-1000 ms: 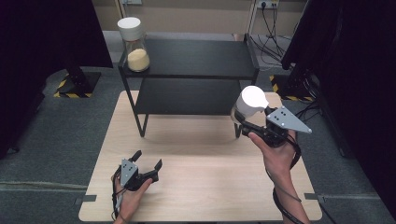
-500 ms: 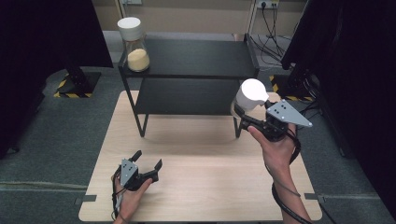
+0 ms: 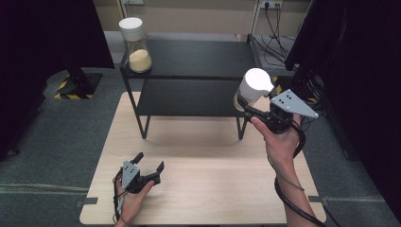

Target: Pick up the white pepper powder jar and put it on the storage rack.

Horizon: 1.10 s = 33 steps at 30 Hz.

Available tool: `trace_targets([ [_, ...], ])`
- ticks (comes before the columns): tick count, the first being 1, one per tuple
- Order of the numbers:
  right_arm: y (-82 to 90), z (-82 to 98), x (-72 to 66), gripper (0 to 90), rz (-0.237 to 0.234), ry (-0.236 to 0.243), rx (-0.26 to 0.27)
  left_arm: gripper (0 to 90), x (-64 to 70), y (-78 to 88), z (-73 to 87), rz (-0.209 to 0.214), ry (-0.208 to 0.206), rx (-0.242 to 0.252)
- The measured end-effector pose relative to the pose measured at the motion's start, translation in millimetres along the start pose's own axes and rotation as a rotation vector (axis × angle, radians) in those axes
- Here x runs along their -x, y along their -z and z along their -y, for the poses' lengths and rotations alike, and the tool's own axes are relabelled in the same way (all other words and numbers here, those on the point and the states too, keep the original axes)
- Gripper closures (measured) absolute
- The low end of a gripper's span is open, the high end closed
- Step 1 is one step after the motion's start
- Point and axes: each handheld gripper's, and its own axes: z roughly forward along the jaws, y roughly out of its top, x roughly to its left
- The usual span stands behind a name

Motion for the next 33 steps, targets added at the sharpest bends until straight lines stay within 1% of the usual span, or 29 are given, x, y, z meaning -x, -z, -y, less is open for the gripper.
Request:
trace_targets([
  [13,-11.1,-14.1,0.5,30.4,0.029,-0.012,0.011,8.4,-0.5,-0.1,-0.1,0.001,0.005,0.0],
  [17,-15.2,-18.4,0.6,30.4,0.039,-0.009,0.014,8.4,-0.7,-0.1,0.1,0.001,0.008,0.0],
  [33,-35.2,-32.6,-2.6,30.4,0.062,-0.028,0.039,8.4,-1.2,-0.1,0.2,0.003,0.01,0.001],
])
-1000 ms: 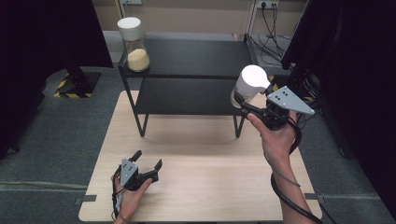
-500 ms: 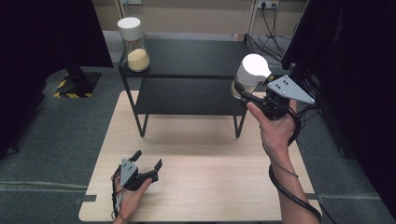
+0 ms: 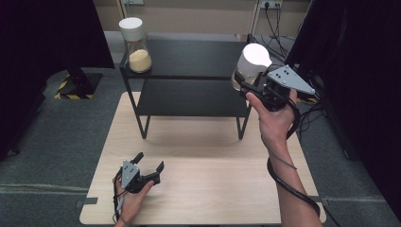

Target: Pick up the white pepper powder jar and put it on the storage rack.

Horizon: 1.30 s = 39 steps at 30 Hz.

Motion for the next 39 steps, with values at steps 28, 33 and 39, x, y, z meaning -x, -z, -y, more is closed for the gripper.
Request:
trace_targets([
  [28,-50.5,-28.5,-2.4,30.4,0.091,0.013,-0.076,8.4,-1.4,-0.1,-0.6,0.006,0.0,-0.004],
  [33,-57.5,-30.8,-0.9,30.4,0.107,0.006,-0.092,8.4,-1.1,-0.1,-0.5,0.007,-0.006,-0.003],
  [39,-63.0,-32.9,0.0,30.4,0.119,0.004,-0.107,8.4,-1.4,-0.1,-0.6,0.007,-0.003,-0.004],
])
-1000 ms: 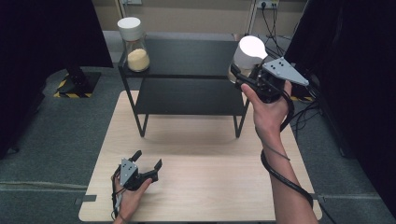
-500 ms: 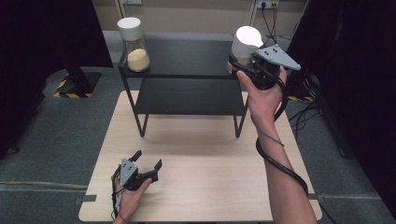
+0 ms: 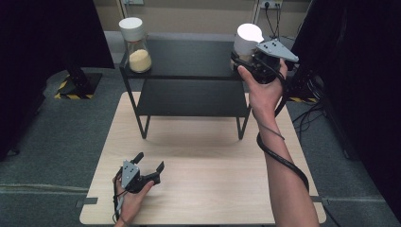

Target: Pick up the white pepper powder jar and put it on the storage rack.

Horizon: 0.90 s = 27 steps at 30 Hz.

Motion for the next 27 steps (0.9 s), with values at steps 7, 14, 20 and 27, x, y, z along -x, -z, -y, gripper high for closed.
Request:
trace_targets([
  [7,-4.6,-0.8,1.2,30.4,0.012,-0.01,-0.019,8.4,0.3,0.0,0.2,-0.001,0.0,0.001],
  [14,-7.9,-0.3,1.7,30.3,0.014,-0.014,-0.027,8.4,0.0,-0.1,-0.4,0.001,-0.002,-0.003],
  [20,-12.2,0.4,3.1,30.2,0.012,-0.027,-0.026,8.4,0.5,0.0,-0.1,-0.001,-0.003,-0.001],
  [27,-18.0,1.1,4.3,30.1,0.013,-0.053,-0.026,8.4,0.2,0.0,-0.1,0.0,-0.001,-0.001],
])
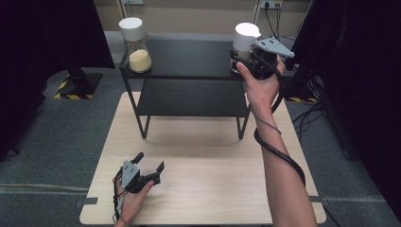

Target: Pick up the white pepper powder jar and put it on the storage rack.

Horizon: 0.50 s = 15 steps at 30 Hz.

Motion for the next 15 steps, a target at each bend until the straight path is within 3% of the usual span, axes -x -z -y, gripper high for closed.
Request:
trace_targets([
  [8,-2.7,-0.6,2.7,28.8,-0.003,-0.01,-0.004,8.4,0.0,0.0,0.0,0.001,-0.001,0.0],
  [15,1.5,-4.1,4.3,15.2,-0.013,-0.019,-0.018,8.4,0.3,-0.1,-0.4,0.0,-0.005,-0.002],
])
